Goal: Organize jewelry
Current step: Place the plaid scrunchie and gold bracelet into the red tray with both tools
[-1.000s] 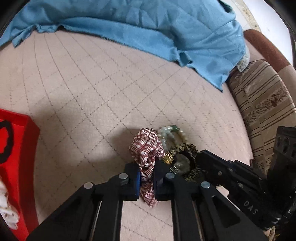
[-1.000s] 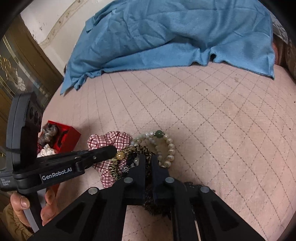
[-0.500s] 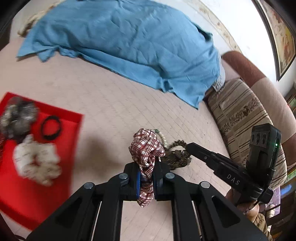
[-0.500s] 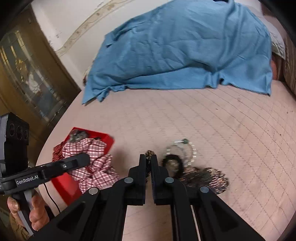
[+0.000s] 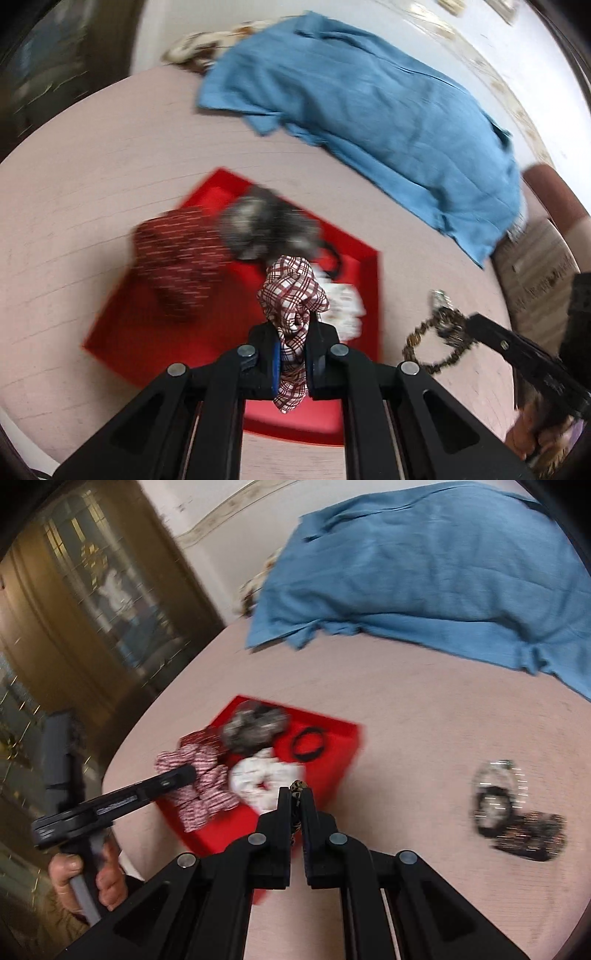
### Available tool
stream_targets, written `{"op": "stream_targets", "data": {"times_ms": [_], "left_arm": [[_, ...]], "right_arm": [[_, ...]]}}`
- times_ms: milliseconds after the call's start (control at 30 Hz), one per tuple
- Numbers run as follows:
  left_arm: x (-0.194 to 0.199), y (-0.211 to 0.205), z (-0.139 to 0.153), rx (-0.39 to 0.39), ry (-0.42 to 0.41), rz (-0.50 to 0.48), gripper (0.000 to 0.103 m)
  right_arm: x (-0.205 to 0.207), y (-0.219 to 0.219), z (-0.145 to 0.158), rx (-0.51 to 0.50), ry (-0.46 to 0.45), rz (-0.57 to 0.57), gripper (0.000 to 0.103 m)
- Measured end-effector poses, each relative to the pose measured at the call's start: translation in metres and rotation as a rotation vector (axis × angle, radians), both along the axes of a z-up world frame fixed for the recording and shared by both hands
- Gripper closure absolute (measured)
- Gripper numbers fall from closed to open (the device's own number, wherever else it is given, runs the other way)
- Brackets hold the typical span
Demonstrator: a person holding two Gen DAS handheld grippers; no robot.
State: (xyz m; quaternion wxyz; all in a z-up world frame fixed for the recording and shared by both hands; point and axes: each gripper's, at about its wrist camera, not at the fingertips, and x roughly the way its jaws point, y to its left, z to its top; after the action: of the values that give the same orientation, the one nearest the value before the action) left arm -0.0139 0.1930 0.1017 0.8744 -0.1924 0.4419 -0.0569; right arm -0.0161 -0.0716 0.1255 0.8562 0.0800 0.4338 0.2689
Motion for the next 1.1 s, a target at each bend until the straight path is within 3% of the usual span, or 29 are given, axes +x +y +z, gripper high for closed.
{"op": "stream_targets", "data": {"times_ms": [200, 400, 633, 933, 1100], "left_arm": [[0.005, 0.045, -0.024, -0.007, 0.052, 0.106, 0.094], [0.009, 0.054, -0.037, 0.004, 0.073, 0.12, 0.094], [0.014, 0.052, -0.042, 0.04, 0.068, 0.116, 0.093], [0.009, 0.052, -0.035, 0.04, 0.007, 0.089, 0.083], [0.001, 0.048, -0.023, 0.044, -0.065, 0.079, 0.065]], "right_arm": [[0.005, 0.053, -0.017, 0.086, 0.053, 0.072, 0.097], [0.013, 0.084, -0.067, -0.043, 0.133, 0.078, 0.097], [0.015, 0.092, -0.088, -0.115, 0.155, 0.083, 0.097], [0.015, 0.115, -0.098, -0.171, 0.158, 0.097, 0.097], [0.013, 0.127, -0.098, -0.184, 0.14, 0.125, 0.096]]}}
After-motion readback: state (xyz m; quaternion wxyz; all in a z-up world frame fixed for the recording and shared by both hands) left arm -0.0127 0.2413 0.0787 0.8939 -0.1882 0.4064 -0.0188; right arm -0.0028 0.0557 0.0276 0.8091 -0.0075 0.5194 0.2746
